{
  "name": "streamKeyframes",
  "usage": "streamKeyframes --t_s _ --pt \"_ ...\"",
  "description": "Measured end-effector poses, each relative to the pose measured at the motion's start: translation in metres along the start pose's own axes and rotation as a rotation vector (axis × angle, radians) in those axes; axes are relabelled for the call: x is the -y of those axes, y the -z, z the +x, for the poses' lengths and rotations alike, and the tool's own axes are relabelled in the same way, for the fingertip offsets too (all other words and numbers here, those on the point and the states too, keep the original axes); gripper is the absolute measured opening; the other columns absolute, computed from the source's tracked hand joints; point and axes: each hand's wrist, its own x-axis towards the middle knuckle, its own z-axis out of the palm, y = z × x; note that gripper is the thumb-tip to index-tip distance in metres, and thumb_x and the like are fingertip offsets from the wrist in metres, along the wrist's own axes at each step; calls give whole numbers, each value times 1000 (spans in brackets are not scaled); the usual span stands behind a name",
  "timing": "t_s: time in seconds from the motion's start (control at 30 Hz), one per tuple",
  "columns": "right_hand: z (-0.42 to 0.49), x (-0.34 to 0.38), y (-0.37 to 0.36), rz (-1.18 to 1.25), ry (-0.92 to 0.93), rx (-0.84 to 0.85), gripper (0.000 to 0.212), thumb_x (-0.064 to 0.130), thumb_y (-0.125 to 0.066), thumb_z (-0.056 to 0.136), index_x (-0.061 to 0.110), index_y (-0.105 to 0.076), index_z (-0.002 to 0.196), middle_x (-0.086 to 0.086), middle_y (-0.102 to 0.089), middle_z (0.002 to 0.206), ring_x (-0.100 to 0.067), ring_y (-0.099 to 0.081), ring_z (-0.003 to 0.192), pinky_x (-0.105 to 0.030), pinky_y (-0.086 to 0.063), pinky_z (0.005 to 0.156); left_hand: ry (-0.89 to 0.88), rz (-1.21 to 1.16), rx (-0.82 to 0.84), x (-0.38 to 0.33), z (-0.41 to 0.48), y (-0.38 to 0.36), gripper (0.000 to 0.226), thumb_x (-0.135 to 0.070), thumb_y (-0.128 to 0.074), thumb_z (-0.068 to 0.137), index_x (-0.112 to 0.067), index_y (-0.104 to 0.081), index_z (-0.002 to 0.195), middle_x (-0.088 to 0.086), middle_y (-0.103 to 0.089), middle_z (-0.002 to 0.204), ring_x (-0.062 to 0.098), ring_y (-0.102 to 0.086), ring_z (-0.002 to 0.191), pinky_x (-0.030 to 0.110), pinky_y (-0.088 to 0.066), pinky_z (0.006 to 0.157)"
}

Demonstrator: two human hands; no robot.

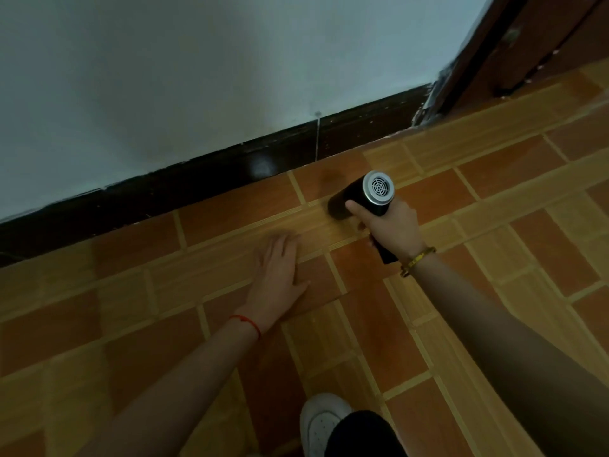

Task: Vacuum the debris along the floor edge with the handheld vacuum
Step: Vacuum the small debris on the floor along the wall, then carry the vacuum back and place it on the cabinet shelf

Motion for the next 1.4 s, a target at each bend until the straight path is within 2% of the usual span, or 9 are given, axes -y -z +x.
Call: streamKeyframes --t_s 0.3,0.4,0.7,0.9,1.0,1.1,1.17,1.3,1.4 --pt "4 5 11 108 -66 132 40 46 -69 83 9 -64 97 -9 -73 75 -10 -58 37 -23 -52 42 21 8 -8 4 -3 4 80 -30 -71 86 -20 -28 152 4 -25 160 24 -14 151 53 -2 120" --pt "3 6 9 82 -22 65 39 47 -69 82 10 -64 94 -10 -74 75 -13 -58 38 -25 -53 43 15 14 2 4 -2 3 79 -31 -71 86 -20 -29 151 4 -26 159 24 -15 151 53 -4 120" --pt "-3 11 0 271 -143 195 39 42 -72 82 13 -61 107 -11 -71 72 -16 -56 39 -27 -52 43 55 -49 14 7 -2 5 80 -33 -72 85 -19 -30 151 6 -29 158 24 -19 150 52 -3 122" --pt "-27 22 -29 489 -363 469 46 48 -68 83 6 -64 102 -6 -68 69 -14 -58 46 -23 -51 45 261 -456 -100 16 -16 17 55 -46 -49 98 -25 -37 147 2 -46 149 21 -44 137 47 -41 112" --pt "-33 28 -47 519 -393 581 55 54 -65 83 6 -65 109 -8 -71 78 -13 -59 47 -23 -50 47 412 -618 -155 22 -23 33 56 -57 -38 98 -26 -40 144 0 -55 139 16 -58 118 37 -53 94" --pt "-35 40 -60 530 -386 670 53 56 -61 84 6 -67 100 -4 -71 71 -11 -58 46 -22 -49 46 542 -840 -198 31 -32 50 50 -49 -43 100 -25 -42 144 -6 -52 131 5 -53 104 15 -42 70" --pt "-35 50 -67 508 -362 744 56 60 -57 84 6 -68 96 -4 -68 71 -11 -56 47 -22 -48 46 613 -1024 -237 40 -40 60 49 -48 -51 98 -23 -48 140 -6 -57 126 5 -57 104 17 -44 74" --pt "-37 70 -84 500 -323 867 60 64 -54 83 7 -68 97 -8 -65 75 -12 -53 47 -23 -48 45 653 -1364 -223 56 -58 83 58 -53 -62 85 -22 -57 134 4 -63 133 20 -65 117 36 -51 101" --pt "-43 88 -101 522 -295 943 58 61 -51 86 7 -66 101 -2 -66 69 -10 -52 45 -22 -48 45 602 -1435 -237 64 -74 96 39 -45 -54 94 -25 -57 127 2 -63 130 19 -64 116 32 -50 98"
